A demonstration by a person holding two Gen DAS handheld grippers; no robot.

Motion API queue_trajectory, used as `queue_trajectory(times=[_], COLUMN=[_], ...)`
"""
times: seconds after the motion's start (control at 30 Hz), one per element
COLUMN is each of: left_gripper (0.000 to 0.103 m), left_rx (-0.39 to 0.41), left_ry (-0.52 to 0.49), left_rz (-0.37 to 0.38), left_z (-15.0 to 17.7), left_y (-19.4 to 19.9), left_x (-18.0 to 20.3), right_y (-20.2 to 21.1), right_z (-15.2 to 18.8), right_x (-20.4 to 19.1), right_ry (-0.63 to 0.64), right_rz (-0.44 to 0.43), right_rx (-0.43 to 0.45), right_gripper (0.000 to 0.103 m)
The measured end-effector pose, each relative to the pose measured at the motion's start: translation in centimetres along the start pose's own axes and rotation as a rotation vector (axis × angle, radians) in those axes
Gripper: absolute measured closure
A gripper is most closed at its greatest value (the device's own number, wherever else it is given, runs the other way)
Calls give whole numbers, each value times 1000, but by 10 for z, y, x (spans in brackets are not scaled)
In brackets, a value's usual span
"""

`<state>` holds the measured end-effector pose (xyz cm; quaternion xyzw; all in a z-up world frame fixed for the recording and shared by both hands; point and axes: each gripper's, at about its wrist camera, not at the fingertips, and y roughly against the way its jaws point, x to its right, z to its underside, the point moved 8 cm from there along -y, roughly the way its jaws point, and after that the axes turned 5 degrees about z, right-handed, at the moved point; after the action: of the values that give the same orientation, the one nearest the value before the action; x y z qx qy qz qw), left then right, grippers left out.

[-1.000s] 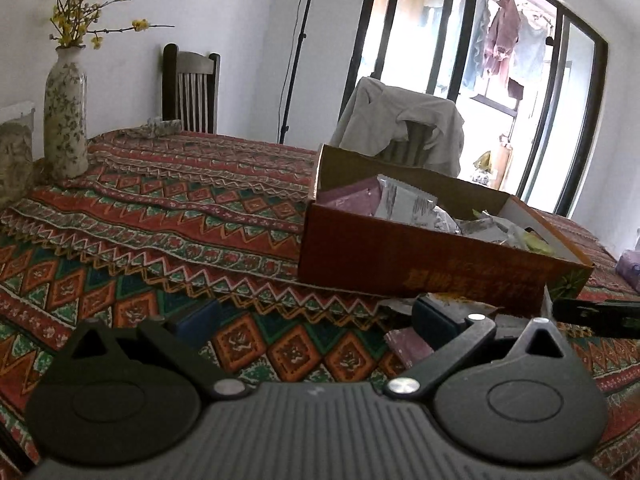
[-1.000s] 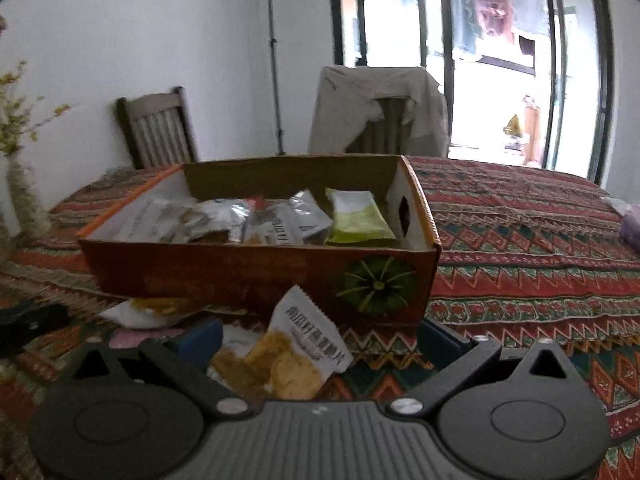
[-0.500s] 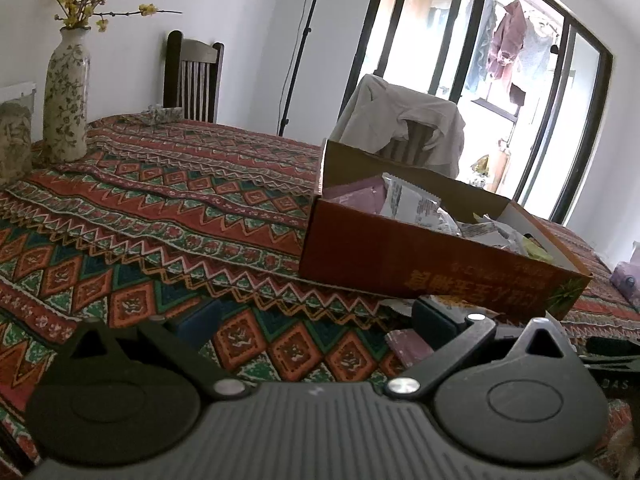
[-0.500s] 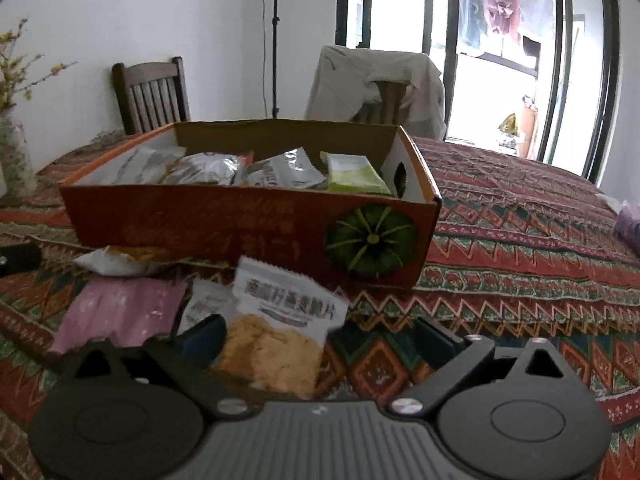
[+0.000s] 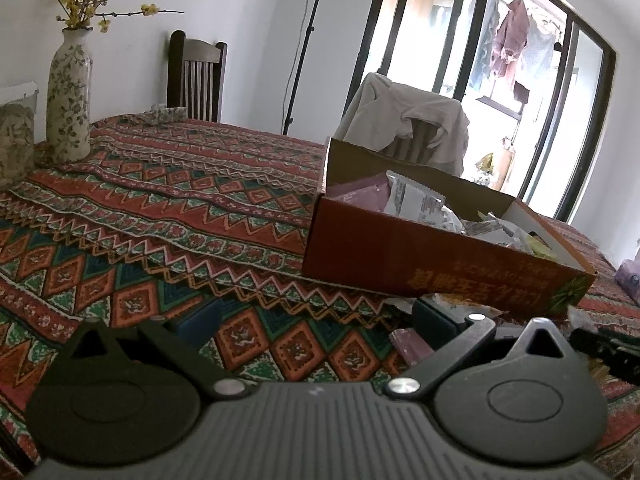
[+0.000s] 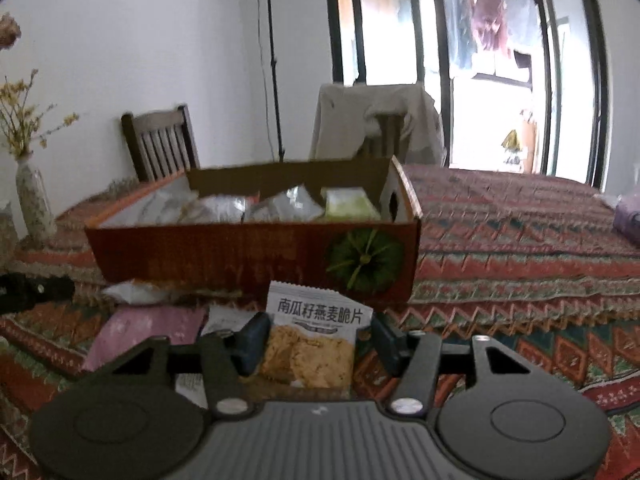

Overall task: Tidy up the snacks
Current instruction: 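Grasp the oat-crisp packet with the right tool, then grasp a pink packet with left tool while right holds oat-crisp packet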

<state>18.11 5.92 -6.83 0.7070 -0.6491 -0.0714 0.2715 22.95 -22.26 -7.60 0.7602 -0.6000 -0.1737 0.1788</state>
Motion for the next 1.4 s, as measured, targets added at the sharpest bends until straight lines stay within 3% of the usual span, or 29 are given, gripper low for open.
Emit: queue_trajectory(times=[0.23,0.4,0.57,0.83,1.13,1.4], left_gripper=[0,0,0,0,0,0], left_rx=[-27,-45,-105,-214,-232,-230], left_ry=[-66,-60,-103,-83,-142,-145], left_rz=[-20,62,67,-36,-150,-151], left_z=[2,1,4,26,36,36], left_y=[-3,1,-13,-45,-56,-58], left_x=[11,39,77,97,108,108], right_y=[1,0,0,1,1,1], right_z=[-2,-1,-1,-1,-2,-2], right_x=[7,10,14,16,15,15], right_ry=[-38,-57,-80,-97,-103,-106], right_rz=[-10,-18,-18,-26,-36,-37], right_rx=[6,5,5,8,10,8], right_gripper=[48,48,48,47,47,47])
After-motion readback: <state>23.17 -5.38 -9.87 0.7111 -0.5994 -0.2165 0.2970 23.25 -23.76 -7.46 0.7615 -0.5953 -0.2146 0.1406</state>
